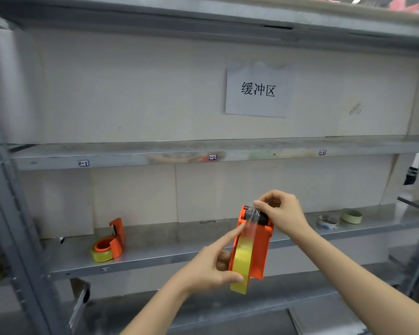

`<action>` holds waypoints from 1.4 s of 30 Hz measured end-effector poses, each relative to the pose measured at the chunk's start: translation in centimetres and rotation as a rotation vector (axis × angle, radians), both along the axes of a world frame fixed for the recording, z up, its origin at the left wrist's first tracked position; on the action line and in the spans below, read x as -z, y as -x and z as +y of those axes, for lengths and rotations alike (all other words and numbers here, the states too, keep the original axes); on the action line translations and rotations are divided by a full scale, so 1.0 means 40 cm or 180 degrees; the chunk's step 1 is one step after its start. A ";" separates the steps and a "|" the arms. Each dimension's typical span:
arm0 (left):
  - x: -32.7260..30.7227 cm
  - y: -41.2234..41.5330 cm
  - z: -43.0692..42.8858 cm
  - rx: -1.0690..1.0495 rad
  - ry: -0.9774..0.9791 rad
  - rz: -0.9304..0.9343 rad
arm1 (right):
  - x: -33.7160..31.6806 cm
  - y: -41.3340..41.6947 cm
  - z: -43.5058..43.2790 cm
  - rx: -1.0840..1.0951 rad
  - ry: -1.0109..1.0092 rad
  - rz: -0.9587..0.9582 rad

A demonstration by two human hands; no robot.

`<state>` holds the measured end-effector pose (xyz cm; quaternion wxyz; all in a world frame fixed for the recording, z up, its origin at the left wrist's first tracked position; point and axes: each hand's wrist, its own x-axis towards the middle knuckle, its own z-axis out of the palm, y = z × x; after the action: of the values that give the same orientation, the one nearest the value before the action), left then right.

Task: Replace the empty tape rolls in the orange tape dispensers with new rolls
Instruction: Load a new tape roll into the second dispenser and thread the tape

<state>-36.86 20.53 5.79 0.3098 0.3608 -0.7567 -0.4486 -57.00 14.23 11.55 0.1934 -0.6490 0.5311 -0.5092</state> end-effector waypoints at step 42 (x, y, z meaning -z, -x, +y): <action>0.058 -0.011 0.012 -0.0630 -0.0243 0.0188 | -0.032 -0.038 -0.038 -0.0269 -0.0161 -0.0225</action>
<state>-36.43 21.01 3.45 0.3608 0.4320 -0.6903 -0.4547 -55.46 12.71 12.81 0.2497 -0.6474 0.5088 -0.5096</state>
